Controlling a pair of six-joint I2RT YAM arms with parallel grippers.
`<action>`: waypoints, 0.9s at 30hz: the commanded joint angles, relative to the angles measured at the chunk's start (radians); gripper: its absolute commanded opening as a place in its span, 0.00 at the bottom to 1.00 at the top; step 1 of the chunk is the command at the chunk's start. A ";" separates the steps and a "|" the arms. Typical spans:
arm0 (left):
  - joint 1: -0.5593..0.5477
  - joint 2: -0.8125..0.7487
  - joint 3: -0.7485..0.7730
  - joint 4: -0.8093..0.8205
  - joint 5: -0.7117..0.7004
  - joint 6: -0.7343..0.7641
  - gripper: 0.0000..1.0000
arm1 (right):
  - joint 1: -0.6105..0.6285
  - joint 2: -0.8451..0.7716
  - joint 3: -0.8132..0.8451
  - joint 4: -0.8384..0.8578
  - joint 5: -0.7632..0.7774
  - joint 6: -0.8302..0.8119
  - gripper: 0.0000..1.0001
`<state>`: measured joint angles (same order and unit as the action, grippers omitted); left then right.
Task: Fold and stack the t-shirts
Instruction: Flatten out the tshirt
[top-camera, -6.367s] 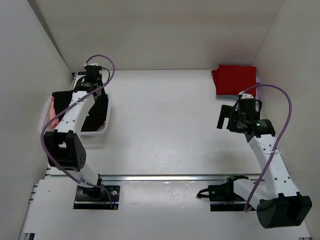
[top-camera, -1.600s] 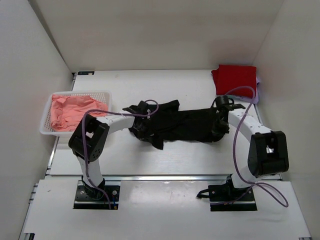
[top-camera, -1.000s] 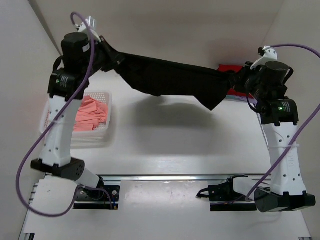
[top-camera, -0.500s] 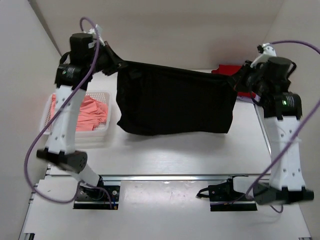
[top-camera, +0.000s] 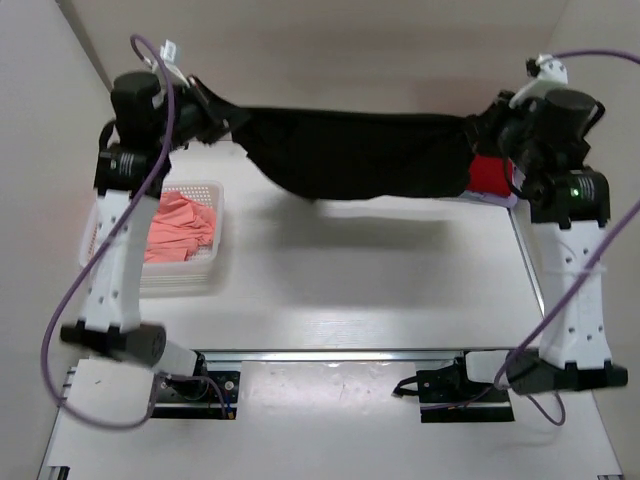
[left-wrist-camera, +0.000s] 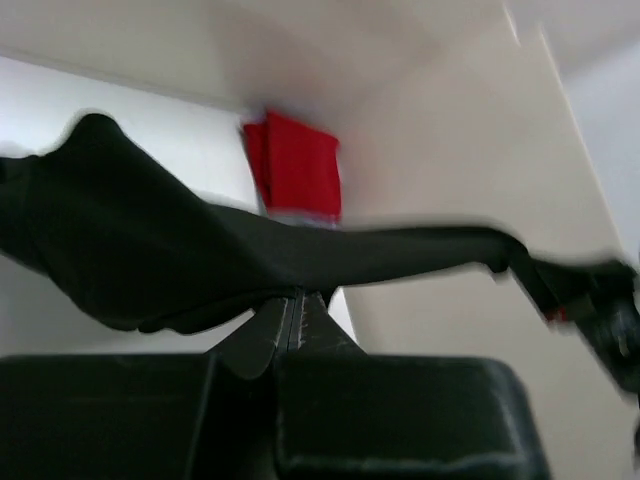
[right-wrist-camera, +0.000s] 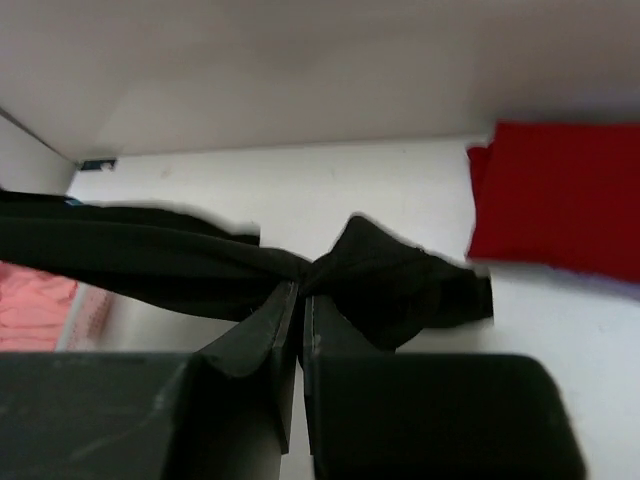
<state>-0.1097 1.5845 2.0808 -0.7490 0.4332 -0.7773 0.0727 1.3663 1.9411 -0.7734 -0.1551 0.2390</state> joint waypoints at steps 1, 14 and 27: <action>-0.063 -0.191 -0.300 0.037 -0.022 0.036 0.00 | -0.071 -0.084 -0.180 -0.004 -0.030 0.023 0.00; -0.099 -0.489 -1.253 0.241 0.101 -0.059 0.41 | -0.071 -0.236 -0.924 -0.070 0.042 0.160 0.75; -0.130 -0.327 -1.249 0.163 -0.108 0.027 0.50 | -0.109 -0.073 -1.026 0.169 0.054 0.097 0.75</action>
<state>-0.2283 1.2278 0.8032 -0.5526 0.4183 -0.7902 -0.0334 1.2327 0.9020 -0.7364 -0.1276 0.3557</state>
